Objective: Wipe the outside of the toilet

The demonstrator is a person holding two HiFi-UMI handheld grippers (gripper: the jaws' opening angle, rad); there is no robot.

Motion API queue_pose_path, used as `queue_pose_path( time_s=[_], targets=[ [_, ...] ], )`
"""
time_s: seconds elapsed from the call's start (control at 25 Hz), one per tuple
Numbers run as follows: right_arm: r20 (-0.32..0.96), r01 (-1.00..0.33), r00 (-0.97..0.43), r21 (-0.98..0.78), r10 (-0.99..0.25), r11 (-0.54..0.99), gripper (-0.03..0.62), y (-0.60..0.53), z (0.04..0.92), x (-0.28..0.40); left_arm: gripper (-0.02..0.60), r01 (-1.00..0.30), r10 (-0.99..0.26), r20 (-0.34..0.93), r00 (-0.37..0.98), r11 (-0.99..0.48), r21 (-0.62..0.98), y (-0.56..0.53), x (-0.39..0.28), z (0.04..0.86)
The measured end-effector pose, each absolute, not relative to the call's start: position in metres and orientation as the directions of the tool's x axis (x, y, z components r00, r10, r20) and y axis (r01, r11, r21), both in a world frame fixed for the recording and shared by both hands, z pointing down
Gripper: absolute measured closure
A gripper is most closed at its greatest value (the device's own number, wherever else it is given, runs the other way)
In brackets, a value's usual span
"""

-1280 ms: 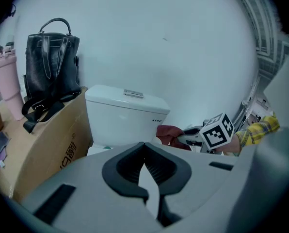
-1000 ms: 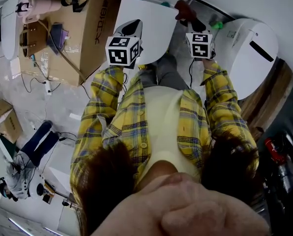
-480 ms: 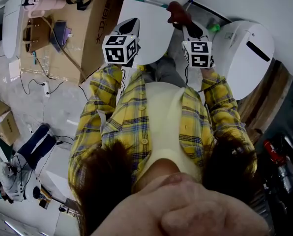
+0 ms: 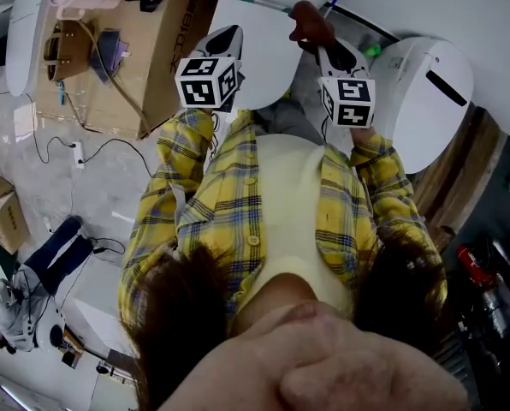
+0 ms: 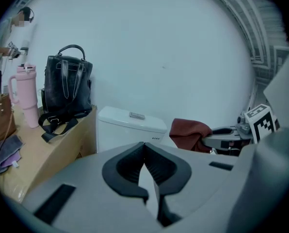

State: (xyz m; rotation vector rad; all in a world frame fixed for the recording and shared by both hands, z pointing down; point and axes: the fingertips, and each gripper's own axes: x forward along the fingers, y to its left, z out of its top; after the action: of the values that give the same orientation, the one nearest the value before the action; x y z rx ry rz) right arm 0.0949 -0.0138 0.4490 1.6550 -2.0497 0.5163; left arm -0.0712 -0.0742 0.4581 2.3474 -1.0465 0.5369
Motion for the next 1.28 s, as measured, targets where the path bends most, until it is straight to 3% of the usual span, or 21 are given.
queue_pose_path(
  time_s=[1.28],
  targets=[
    [0.484, -0.977, -0.215, -0.107, -0.848, 0.186, 0.511, 0.001, 0.408, 0.079, 0.572, -0.787, -0.629, 0.481, 0.611, -0.553, 0.276, -0.054, -0.091, 0.427]
  ],
)
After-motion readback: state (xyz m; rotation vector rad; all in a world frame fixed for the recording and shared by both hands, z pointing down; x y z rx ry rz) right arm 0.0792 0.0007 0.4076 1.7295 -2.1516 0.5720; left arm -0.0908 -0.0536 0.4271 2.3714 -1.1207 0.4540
